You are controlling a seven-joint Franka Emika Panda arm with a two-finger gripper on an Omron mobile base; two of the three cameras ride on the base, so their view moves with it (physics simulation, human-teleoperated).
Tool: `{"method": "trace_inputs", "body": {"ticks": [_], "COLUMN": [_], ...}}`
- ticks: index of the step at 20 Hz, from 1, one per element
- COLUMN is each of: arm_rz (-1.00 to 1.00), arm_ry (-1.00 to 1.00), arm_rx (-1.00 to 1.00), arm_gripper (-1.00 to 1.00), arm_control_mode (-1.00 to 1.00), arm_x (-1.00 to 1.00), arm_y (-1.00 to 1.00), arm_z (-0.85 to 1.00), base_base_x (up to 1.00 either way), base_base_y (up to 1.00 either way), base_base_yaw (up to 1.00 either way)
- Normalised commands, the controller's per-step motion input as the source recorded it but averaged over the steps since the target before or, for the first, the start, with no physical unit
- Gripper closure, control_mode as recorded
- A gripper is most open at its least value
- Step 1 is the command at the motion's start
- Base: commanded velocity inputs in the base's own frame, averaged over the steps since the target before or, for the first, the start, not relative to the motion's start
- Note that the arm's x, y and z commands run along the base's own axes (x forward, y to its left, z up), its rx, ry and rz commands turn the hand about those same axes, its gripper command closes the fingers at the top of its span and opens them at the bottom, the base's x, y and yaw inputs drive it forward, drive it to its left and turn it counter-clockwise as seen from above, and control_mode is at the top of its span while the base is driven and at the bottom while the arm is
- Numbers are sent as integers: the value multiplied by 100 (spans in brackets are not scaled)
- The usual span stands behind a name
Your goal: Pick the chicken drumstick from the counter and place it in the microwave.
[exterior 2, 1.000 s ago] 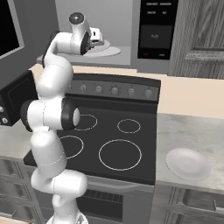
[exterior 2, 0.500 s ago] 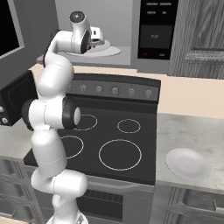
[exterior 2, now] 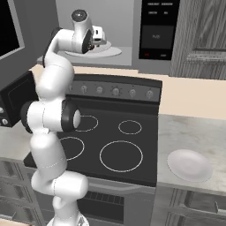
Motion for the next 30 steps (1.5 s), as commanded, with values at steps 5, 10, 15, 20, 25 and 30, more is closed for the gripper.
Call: {"method": "trace_inputs", "body": {"ticks": [5, 10, 15, 20, 25, 30], "arm_rz": [-1, -4, -4, -5, -6, -9], "arm_ry": [-5, 0, 0, -3, -1, 0], "arm_rx": [9, 6, 0, 0, -2, 0], "arm_gripper": [-100, -100, -100, -100, -100, -100], "arm_control_mode": [-100, -100, -100, -100, -100, -100], "arm_x": [-99, -100, -100, -100, -100, -100], "arm_y": [-23, -12, -3, -6, -2, -5], "arm_z": [4, 0, -7, -34, -57, -69], "base_base_x": [0, 0, 0, 0, 0, 0], "base_base_y": [0, 0, 0, 0, 0, 0], "base_base_yaw": [0, 0, 0, 0, 0, 0]}}
